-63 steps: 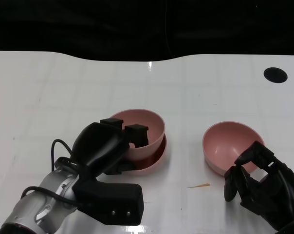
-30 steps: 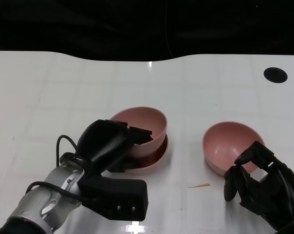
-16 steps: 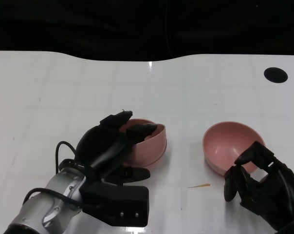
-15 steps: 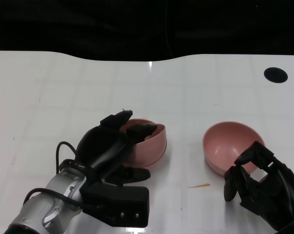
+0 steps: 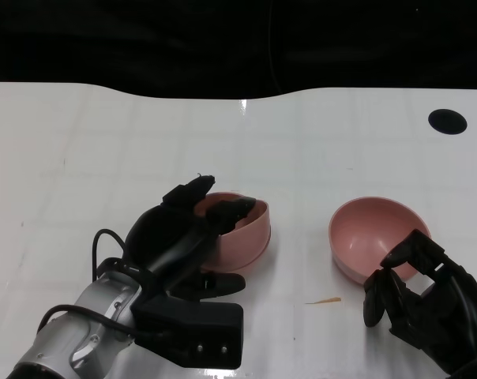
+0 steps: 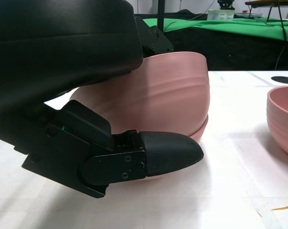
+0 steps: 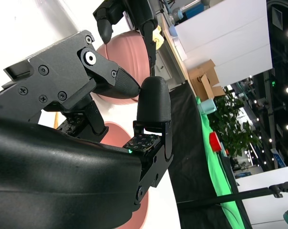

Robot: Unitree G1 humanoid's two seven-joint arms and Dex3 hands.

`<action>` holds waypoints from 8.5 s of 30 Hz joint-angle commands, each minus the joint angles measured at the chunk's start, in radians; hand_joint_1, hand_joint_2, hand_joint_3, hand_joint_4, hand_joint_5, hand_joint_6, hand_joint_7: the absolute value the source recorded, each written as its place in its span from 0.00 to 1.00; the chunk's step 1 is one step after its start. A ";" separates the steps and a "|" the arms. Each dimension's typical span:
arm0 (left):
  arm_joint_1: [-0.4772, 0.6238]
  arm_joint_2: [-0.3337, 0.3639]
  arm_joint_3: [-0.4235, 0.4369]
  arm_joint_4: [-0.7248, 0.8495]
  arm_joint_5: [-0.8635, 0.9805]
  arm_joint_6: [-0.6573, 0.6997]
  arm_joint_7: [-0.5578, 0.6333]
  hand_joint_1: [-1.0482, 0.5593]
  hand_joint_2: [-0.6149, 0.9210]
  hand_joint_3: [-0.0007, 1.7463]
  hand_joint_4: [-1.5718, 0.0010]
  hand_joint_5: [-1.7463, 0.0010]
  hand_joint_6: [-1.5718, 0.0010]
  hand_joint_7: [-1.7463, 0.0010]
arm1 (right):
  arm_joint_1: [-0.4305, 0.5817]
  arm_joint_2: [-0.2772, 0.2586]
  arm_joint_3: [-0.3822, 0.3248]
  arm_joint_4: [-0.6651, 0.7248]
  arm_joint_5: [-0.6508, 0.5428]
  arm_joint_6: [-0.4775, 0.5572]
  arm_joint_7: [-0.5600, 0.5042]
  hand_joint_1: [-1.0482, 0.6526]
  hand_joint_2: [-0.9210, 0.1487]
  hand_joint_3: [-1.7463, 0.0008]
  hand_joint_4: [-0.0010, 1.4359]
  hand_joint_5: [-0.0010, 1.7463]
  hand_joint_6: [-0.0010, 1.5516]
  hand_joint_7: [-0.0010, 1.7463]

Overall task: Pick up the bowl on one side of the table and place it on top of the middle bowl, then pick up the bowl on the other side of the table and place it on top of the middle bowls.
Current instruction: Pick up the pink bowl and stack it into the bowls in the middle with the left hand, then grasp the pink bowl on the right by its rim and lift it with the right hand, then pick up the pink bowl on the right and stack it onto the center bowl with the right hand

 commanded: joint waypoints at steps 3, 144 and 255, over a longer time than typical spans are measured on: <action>0.005 0.010 -0.012 0.007 0.004 0.008 -0.003 0.06 1.00 0.43 1.00 1.00 0.83 0.99 | 0.000 -0.012 -0.010 -0.006 0.014 0.003 0.008 0.60 0.28 0.39 0.66 1.00 0.39 1.00; 0.443 -0.046 0.589 -0.349 -0.962 0.174 -0.519 0.82 0.87 0.72 0.54 0.00 0.65 0.00 | -0.431 -0.386 0.593 0.537 -1.420 -0.225 -1.314 0.49 0.00 0.94 0.60 0.57 0.72 0.08; 0.457 -0.099 0.569 -0.422 -0.918 0.269 -0.462 0.79 0.94 0.57 0.56 0.00 0.67 0.00 | -0.945 -0.305 0.823 0.668 -1.388 -0.784 -0.985 0.49 0.09 0.84 0.61 1.00 0.40 1.00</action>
